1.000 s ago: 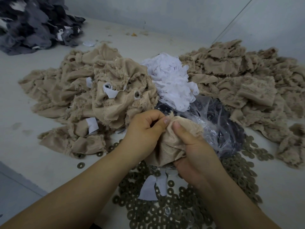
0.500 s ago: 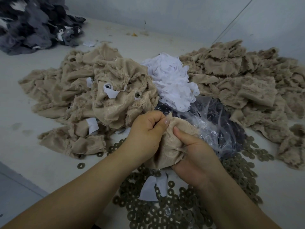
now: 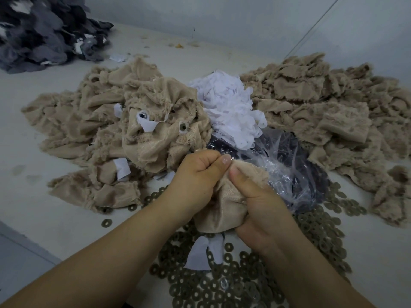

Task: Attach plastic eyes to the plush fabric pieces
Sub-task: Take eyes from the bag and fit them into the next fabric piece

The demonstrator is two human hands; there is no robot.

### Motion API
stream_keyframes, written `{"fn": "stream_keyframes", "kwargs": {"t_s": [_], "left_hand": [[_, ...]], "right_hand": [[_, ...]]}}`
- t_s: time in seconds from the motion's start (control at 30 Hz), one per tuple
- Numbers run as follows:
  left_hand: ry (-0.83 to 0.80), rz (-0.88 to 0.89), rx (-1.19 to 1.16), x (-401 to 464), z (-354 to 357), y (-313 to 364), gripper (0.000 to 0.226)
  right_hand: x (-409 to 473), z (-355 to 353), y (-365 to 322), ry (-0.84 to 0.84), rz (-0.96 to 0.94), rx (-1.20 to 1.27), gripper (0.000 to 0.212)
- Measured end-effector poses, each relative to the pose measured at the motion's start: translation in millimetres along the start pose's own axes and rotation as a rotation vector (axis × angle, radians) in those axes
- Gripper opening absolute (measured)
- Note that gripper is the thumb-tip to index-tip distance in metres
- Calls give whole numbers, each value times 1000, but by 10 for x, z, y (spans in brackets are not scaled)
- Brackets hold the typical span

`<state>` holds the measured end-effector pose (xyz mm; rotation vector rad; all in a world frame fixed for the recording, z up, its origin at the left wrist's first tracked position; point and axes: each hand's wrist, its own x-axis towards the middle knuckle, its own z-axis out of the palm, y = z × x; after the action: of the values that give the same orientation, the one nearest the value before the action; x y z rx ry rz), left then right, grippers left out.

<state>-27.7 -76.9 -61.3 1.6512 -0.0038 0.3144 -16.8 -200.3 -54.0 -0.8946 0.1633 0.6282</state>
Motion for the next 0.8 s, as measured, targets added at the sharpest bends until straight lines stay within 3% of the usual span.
{"fn": "stream_keyframes", "kwargs": {"t_s": [0.3,0.8], "left_hand": [[89,-57,-52,-28,101,-12,44],[118,-104,-108,-45,90,-6,41]], "right_hand": [[-13,15,2,-41,168,111,52],[-23,-14,-9,-98,166,49,53]]}}
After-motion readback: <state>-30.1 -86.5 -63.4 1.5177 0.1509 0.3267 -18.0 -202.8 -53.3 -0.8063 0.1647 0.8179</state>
